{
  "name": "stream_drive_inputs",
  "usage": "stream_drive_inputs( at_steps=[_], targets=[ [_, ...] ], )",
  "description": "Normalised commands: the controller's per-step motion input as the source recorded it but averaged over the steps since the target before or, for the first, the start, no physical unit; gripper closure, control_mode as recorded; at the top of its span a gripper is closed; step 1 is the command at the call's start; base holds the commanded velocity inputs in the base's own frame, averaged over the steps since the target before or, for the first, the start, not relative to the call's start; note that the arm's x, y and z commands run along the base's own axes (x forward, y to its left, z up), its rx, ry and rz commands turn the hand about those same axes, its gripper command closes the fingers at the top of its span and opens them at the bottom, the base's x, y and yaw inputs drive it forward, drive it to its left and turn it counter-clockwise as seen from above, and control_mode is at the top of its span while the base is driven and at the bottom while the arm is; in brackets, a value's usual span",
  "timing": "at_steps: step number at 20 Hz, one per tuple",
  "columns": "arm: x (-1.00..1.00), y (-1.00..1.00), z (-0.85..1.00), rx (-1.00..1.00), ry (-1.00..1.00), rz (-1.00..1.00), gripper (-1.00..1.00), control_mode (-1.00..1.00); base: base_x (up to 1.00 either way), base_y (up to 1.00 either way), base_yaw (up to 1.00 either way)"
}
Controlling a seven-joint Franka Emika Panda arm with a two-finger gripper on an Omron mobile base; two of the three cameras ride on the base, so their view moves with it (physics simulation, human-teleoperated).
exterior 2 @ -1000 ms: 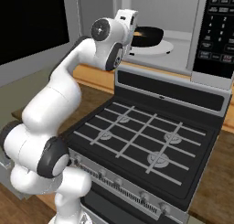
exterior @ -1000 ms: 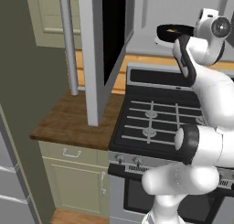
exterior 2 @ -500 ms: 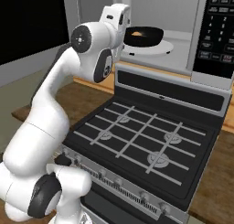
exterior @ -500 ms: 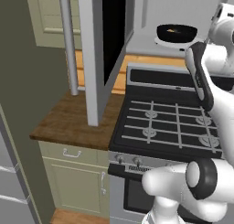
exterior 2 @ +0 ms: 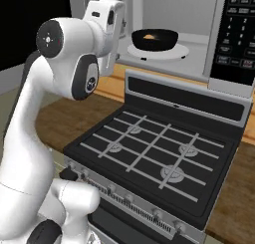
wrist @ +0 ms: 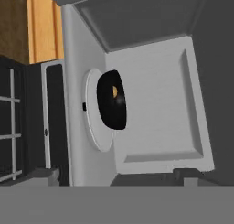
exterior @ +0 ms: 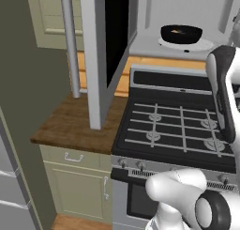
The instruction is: Pick the potato from the sink and place it in the bowl. Then pick the bowl and place it in the microwave. Then close the microwave door and press the start button.
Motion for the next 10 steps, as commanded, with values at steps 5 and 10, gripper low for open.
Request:
stream_drive_inputs(
  at_steps=[5,10],
  targets=[
    [-1.0,0.16,0.0,0.01,0.1,0.0,-1.0,-1.0,0.0,0.0,0.0],
    [-1.0,0.5,-0.16,0.0,0.0,0.0,-1.0,-1.0,0.0,0.0,0.0]
  ],
)
